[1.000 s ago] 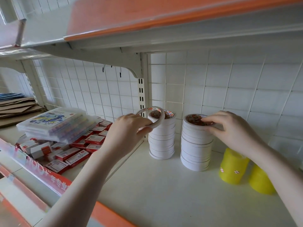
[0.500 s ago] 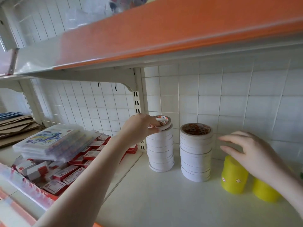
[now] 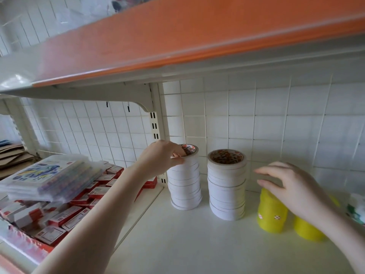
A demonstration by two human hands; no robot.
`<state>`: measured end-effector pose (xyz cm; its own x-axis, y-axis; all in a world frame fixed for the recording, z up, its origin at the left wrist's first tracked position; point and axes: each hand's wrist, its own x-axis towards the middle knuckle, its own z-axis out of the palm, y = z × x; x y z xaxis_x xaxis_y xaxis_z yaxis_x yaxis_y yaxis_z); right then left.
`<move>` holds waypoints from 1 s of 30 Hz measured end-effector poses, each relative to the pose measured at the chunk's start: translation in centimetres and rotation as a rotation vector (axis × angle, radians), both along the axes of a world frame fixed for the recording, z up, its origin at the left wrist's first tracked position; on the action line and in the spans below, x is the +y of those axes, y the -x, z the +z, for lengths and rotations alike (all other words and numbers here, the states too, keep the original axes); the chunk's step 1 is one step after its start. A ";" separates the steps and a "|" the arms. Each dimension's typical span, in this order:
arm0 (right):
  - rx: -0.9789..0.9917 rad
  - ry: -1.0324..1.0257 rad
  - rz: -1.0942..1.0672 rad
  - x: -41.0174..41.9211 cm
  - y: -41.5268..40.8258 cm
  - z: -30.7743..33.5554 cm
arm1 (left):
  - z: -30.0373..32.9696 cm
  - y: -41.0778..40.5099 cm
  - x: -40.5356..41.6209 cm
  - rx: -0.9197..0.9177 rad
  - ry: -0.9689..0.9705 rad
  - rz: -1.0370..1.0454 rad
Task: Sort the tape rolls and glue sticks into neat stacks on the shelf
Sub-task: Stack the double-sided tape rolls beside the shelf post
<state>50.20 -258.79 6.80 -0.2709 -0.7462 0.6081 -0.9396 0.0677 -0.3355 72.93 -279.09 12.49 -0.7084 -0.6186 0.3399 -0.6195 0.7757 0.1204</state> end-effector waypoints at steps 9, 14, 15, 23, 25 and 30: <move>0.002 0.000 0.018 -0.2 0.3 -0.6 | 0.3 -0.2 0.0 0.000 -0.060 -0.041; 0.087 0.007 -0.025 -0.2 0.8 -0.9 | 0.5 -0.2 0.2 -0.010 -0.075 -0.054; 0.114 0.005 -0.041 -0.3 0.8 -1.0 | 0.5 -0.2 0.3 -0.010 -0.071 -0.052; 0.246 0.038 -0.132 0.8 1.5 -1.4 | 0.3 -0.6 3.2 0.144 0.109 0.019; 0.268 0.057 -0.148 1.5 1.9 -1.3 | 0.0 -0.8 4.5 0.224 0.179 0.051; 0.301 0.112 -0.228 5.0 3.0 -1.6 | -2.2 -0.9 9.9 0.387 0.300 0.167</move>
